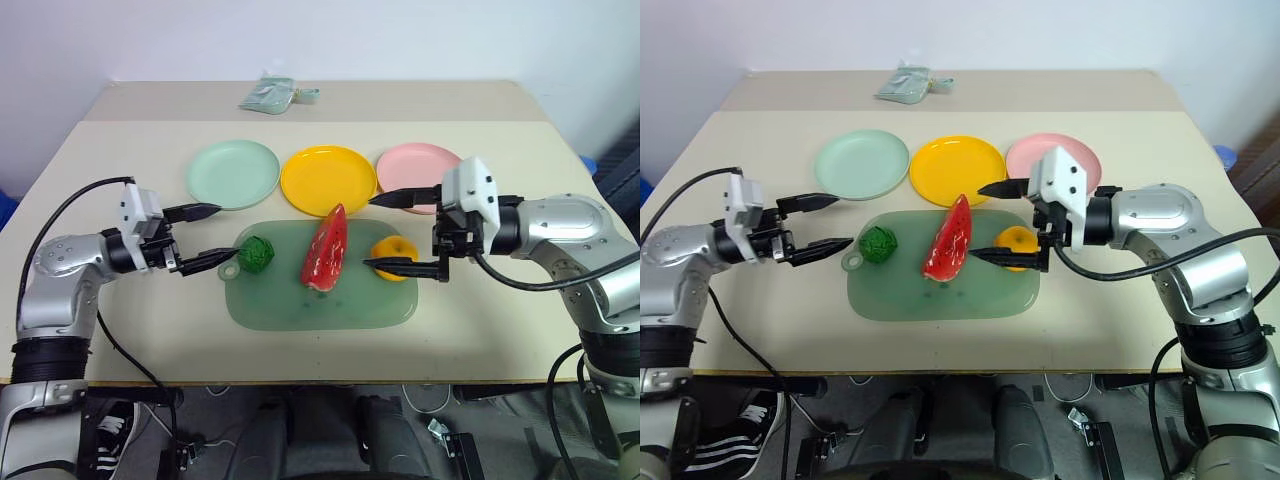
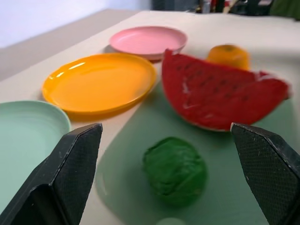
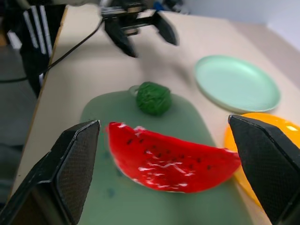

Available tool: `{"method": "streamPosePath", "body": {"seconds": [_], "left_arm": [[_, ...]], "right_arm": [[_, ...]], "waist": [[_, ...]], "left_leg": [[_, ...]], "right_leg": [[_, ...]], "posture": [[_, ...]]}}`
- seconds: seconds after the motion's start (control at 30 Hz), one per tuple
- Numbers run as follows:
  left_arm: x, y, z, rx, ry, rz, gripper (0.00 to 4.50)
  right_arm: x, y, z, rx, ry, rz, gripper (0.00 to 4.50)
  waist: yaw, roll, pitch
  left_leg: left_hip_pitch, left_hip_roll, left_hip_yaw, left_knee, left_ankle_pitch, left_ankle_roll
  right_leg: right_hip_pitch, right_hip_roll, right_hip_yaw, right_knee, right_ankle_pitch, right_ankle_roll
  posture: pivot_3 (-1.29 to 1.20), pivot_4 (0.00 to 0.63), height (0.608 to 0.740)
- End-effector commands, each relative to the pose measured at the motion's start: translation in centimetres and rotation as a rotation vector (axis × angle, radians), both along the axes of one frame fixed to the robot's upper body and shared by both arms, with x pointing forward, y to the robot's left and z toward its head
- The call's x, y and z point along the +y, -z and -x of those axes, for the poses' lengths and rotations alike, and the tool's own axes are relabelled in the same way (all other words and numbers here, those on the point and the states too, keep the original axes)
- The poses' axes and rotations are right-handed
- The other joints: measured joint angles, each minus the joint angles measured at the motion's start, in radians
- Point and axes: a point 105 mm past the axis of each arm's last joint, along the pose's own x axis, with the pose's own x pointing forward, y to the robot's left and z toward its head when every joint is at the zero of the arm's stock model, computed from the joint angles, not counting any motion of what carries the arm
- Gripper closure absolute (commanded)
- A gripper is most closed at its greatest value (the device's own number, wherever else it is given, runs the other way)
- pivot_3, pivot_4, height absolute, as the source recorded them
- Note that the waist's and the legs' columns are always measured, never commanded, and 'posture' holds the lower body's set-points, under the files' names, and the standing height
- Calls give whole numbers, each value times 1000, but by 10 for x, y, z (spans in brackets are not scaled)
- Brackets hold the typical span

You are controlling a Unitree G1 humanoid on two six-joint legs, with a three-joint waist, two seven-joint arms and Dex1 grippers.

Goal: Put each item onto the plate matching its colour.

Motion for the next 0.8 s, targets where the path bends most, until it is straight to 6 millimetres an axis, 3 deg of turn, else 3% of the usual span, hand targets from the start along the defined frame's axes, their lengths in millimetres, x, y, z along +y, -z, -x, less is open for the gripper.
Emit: {"method": "streamPosePath", "body": {"seconds": [0.03, 0.3, 0.47, 0.63, 0.8], "left_arm": [[-5, 5, -5, 6, 7, -16, 0], [-24, 26, -17, 80, 38, 6, 0], [-32, 51, -23, 96, 28, -97, 0], [-29, 49, -34, 63, -35, -68, 2108], [-13, 13, -59, -52, -202, 78, 2187]], "right_arm": [[4, -10, 5, -35, 1, 22, 37], [8, -14, 10, -25, 11, -26, 37], [7, -16, 11, -41, 21, -38, 37], [6, -16, 9, -47, 33, -38, 0], [6, -19, 6, -66, 37, -57, 0]], "waist": [[-3, 0, 0], [-1, 0, 0], [-3, 0, 0], [0, 0, 0], [-1, 0, 0]], "left_leg": [[0, 0, 0, 0, 0, 0], [0, 0, 0, 0, 0, 0], [0, 0, 0, 0, 0, 0], [0, 0, 0, 0, 0, 0], [0, 0, 0, 0, 0, 0]], "right_leg": [[0, 0, 0, 0, 0, 0], [-1, 0, 0, 0, 0, 0], [-1, 0, 0, 1, 0, 0], [-1, 0, 0, 1, 0, 0], [-1, 0, 0, 1, 0, 0]], "posture": [[0, 150, 740], [0, 150, 740], [0, 150, 740], [0, 150, 740], [0, 150, 740]]}}
